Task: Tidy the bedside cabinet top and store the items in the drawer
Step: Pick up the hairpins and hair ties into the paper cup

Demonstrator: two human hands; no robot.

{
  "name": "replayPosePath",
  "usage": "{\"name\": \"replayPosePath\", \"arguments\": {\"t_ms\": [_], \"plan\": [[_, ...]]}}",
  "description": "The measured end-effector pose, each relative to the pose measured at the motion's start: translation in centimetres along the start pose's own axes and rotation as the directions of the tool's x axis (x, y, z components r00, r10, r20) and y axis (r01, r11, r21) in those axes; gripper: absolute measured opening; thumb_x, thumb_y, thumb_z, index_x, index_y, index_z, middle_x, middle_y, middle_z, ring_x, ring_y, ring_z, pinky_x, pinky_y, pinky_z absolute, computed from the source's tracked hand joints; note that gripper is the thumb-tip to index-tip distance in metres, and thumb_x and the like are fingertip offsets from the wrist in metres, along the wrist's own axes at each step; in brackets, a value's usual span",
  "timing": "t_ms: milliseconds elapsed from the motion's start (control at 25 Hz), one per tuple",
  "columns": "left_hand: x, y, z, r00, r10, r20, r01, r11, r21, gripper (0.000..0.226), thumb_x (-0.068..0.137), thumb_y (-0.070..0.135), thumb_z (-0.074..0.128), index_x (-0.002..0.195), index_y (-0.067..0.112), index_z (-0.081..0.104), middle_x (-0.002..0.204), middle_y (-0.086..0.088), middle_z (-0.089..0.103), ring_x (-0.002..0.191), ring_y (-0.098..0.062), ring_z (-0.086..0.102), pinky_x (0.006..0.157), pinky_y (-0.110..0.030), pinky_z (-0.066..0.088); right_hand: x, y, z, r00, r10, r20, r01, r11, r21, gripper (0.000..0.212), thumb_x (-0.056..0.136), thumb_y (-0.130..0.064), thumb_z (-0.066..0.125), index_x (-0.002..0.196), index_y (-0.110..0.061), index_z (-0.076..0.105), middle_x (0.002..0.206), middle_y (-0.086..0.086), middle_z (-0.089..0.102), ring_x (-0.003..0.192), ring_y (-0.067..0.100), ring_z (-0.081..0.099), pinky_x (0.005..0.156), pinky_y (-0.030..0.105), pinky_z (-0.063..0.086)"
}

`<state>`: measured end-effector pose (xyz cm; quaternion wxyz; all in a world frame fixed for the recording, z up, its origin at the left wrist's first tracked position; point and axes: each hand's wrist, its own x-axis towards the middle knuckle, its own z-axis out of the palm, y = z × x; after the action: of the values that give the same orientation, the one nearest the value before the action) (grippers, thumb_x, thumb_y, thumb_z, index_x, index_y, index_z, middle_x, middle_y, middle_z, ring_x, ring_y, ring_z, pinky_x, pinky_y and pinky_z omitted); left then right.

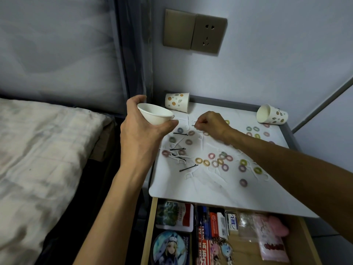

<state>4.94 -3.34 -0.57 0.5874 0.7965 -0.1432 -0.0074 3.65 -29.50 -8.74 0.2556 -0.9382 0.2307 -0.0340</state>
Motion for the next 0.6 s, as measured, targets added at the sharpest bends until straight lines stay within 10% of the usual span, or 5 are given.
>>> {"name": "replayPosePath", "arguments": {"t_ms": [200,400,600], "plan": [[0.0,0.0,-0.2,1.000,-0.002,-0.005,0.002,1.000,-0.004,0.080,0.064,0.038,0.087,0.131,0.028,0.046,0.109,0.008,0.059,0.101,-0.013,0.059,0.085,-0.030,0.051,0.6,-1.9,0.8,0.987,-0.142,-0.081,0.121,0.967,-0.223,0.013,0.086,-0.021,0.072,0.095,-0.013,0.077,0.133,0.005,0.056,0.126,0.026,0.042,0.102,0.034,0.035],[0.1,0.1,-0.5,1.000,-0.015,-0.017,0.015,1.000,-0.003,0.079,0.065,0.040,0.086,0.132,0.028,0.046,0.109,0.007,0.058,0.102,-0.014,0.058,0.089,-0.036,0.053,-0.1,-4.6,2.9,0.960,-0.277,0.027,0.274,0.926,-0.260,0.008,0.084,-0.017,0.069,0.086,-0.025,0.072,0.091,-0.002,0.070,0.089,0.020,0.065,0.067,0.027,0.043],[0.2,-0.2,-0.7,0.999,-0.018,-0.027,0.018,1.000,-0.011,0.080,0.063,0.043,0.087,0.131,0.029,0.047,0.112,0.004,0.061,0.103,-0.016,0.060,0.089,-0.039,0.054,-0.4,-5.2,4.0,0.945,-0.327,0.027,0.319,0.896,-0.309,0.011,0.081,-0.014,0.067,0.088,-0.020,0.073,0.089,0.006,0.072,0.085,0.026,0.066,0.071,0.036,0.053]]}}
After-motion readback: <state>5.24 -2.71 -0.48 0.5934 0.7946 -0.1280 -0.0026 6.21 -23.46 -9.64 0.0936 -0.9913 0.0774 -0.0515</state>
